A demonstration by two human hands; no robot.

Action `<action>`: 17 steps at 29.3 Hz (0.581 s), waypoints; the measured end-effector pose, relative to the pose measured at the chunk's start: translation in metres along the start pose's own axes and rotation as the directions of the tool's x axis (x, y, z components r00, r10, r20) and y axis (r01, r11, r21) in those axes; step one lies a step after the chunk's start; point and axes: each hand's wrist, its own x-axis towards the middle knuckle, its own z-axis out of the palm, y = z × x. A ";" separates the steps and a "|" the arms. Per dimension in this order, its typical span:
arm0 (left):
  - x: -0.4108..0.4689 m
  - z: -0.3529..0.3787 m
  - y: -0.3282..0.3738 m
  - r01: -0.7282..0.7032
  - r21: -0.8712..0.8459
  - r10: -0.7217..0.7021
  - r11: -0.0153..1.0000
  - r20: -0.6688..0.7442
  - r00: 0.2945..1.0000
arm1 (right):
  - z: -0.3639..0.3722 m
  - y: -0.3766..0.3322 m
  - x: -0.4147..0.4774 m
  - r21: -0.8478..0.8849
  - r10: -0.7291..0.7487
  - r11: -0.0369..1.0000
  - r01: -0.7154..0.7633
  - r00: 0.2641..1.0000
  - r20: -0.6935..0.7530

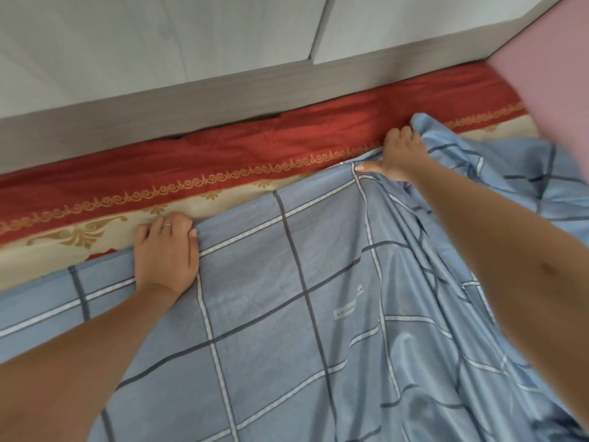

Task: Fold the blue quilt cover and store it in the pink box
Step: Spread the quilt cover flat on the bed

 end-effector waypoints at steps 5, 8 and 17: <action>0.000 0.003 0.000 -0.021 0.010 0.021 1.000 -0.071 0.997 | 0.030 -0.047 -0.045 0.196 0.252 0.960 -0.198 0.918 -0.306; -0.005 0.003 0.002 -0.011 0.006 0.011 1.000 -0.064 0.998 | 0.082 -0.096 -0.131 -0.060 -0.338 0.929 0.364 0.775 -0.533; -0.005 0.008 -0.003 -0.028 -0.055 0.019 0.998 -0.161 0.987 | 0.109 -0.014 -0.139 -0.132 -0.176 0.979 0.155 0.971 -0.161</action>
